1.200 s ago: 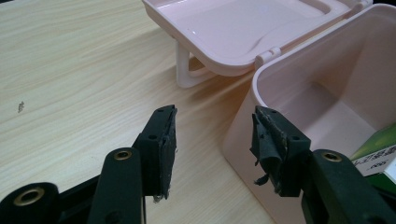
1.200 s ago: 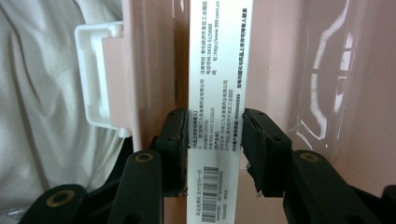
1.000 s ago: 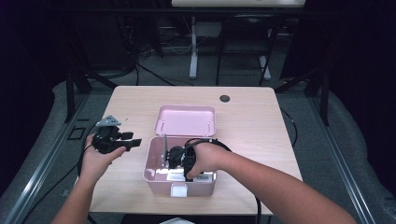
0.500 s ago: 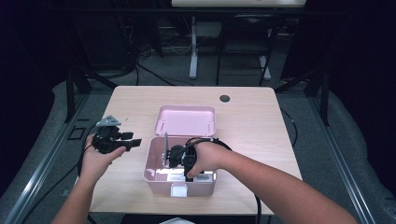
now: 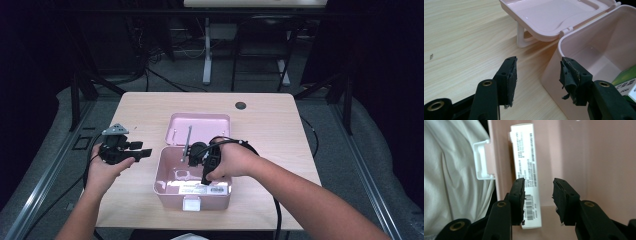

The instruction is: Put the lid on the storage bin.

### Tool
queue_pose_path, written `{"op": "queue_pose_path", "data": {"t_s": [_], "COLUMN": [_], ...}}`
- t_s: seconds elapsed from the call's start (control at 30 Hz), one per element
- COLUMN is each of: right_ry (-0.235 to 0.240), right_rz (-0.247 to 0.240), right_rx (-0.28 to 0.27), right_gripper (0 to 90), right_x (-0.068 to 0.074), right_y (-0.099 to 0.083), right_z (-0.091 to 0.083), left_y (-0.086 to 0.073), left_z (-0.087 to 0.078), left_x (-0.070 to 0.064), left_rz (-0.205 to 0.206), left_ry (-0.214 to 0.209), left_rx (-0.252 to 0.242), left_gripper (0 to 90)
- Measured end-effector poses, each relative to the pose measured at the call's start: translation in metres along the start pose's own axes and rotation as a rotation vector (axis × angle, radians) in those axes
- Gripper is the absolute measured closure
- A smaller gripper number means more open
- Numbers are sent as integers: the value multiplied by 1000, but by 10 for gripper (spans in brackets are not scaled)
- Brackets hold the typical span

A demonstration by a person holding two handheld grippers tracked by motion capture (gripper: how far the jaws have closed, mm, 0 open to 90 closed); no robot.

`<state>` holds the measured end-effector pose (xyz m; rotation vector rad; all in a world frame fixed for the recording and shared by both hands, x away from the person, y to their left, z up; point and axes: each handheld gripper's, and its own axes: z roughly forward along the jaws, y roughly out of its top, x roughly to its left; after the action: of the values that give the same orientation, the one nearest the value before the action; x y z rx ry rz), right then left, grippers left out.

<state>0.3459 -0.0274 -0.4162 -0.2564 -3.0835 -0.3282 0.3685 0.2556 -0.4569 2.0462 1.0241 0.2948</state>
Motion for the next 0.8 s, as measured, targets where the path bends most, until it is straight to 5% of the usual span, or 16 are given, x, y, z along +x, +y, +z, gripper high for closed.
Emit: {"op": "queue_pose_path", "data": {"t_s": [0.33,0.8], "right_ry": [-82,-171], "right_rz": [118,302], "right_rx": [-101,-221], "right_gripper": [610,616], "right_x": [-20,-53], "right_y": [-23,-51], "right_z": [-18,-31], "left_y": [1,2], "left_z": [2,6], "left_x": [-5,-11], "left_rz": [29,35], "left_ry": [-57,-68], "left_rx": [-25,-35], "left_gripper": [483,484]}}
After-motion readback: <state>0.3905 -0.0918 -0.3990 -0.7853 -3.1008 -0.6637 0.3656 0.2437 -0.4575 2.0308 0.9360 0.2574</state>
